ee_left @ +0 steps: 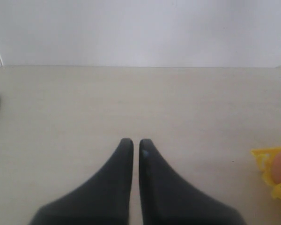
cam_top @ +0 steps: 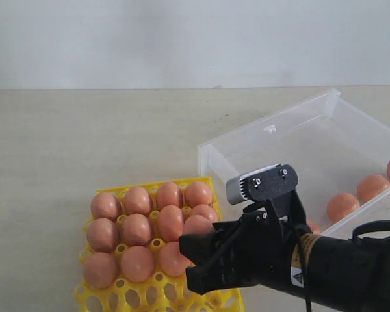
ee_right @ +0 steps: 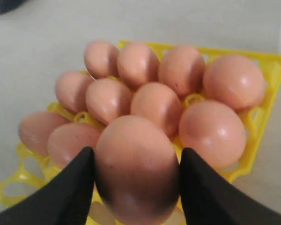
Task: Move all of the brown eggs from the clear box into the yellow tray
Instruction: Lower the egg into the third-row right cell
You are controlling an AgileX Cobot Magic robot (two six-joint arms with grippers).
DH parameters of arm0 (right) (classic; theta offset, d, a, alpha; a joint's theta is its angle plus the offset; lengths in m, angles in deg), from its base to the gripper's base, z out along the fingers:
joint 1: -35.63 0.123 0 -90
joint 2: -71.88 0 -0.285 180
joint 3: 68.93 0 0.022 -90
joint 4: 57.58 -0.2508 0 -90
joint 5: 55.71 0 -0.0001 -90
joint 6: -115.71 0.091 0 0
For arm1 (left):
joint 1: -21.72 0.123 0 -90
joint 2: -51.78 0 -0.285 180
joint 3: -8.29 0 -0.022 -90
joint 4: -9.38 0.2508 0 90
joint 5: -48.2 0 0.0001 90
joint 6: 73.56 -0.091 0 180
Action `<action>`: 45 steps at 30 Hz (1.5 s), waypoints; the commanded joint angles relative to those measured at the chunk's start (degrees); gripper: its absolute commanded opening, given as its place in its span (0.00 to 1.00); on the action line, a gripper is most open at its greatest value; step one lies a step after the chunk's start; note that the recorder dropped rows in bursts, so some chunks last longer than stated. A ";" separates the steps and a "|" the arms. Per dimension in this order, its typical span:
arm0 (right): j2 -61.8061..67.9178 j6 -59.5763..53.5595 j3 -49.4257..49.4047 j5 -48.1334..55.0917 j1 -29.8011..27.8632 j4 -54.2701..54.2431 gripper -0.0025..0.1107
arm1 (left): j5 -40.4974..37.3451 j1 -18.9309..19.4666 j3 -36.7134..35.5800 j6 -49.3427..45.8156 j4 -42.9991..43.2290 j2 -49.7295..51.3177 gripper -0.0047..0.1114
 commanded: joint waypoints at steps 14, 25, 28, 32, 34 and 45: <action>4.32 2.38 0.25 -1.94 0.17 -0.64 0.02 | 0.31 0.14 0.08 -0.41 -0.29 -0.14 0.08; 4.32 -1.09 0.25 2.65 0.17 -1.39 0.02 | 0.31 0.14 0.08 -0.41 -0.29 -0.14 0.08; 4.32 -1.09 0.25 2.65 0.17 -1.38 0.03 | 0.31 0.14 0.08 -0.41 -0.29 -0.14 0.08; 4.32 -1.09 0.25 2.36 0.17 -1.38 0.13 | 0.31 0.14 0.08 -0.41 -0.29 -0.14 0.08; 4.32 -1.09 0.25 1.94 0.17 -1.38 0.22 | 0.31 0.14 0.08 -0.41 -0.29 -0.14 0.08; 4.32 -1.09 0.25 1.70 0.17 -1.38 0.50 | 0.31 0.14 0.08 -0.41 -0.29 -0.14 0.08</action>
